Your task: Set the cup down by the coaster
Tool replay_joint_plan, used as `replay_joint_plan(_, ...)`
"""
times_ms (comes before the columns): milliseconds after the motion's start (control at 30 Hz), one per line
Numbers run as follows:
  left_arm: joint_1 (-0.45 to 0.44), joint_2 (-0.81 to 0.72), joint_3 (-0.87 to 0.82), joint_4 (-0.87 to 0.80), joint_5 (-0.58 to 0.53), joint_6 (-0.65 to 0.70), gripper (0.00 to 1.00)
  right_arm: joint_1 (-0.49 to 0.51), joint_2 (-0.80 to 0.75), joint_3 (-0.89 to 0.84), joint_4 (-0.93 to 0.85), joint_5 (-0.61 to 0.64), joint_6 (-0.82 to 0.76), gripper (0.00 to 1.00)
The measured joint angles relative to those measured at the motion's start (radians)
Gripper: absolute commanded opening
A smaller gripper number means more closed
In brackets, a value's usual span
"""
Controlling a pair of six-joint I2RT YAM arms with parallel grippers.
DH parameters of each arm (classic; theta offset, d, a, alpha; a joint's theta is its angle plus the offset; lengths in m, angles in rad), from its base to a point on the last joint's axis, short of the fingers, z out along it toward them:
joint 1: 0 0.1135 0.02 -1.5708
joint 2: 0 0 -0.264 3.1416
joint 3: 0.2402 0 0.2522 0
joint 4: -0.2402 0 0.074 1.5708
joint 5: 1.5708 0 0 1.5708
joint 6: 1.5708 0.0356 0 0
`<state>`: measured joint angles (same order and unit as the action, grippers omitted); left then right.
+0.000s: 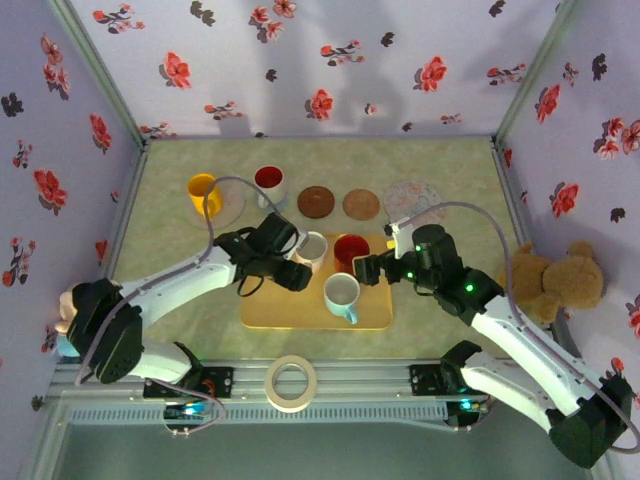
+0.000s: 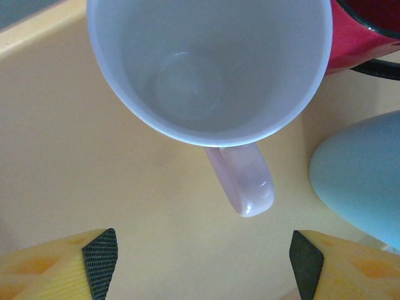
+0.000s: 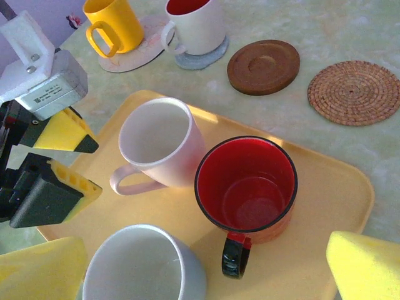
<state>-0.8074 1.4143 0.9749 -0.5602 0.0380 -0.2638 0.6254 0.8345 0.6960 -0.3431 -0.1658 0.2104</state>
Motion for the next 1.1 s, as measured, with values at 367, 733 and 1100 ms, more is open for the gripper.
replay_joint_plan(367, -0.006, 0.090, 0.051, -0.001, 0.027, -0.001, 0.70, 0.001, 0.002, -0.018, 0.000, 0.000, 0.007, 0.99)
replay_joint_plan(733, -0.006, 0.163, 0.104, 0.000, 0.027, -0.015, 0.64, 0.001, 0.017, -0.018, 0.000, 0.001, 0.008, 0.99)
replay_joint_plan(1100, -0.006, 0.233, 0.138, -0.001, 0.027, -0.015, 0.56, 0.001, 0.053, -0.018, 0.000, 0.001, 0.007, 0.99)
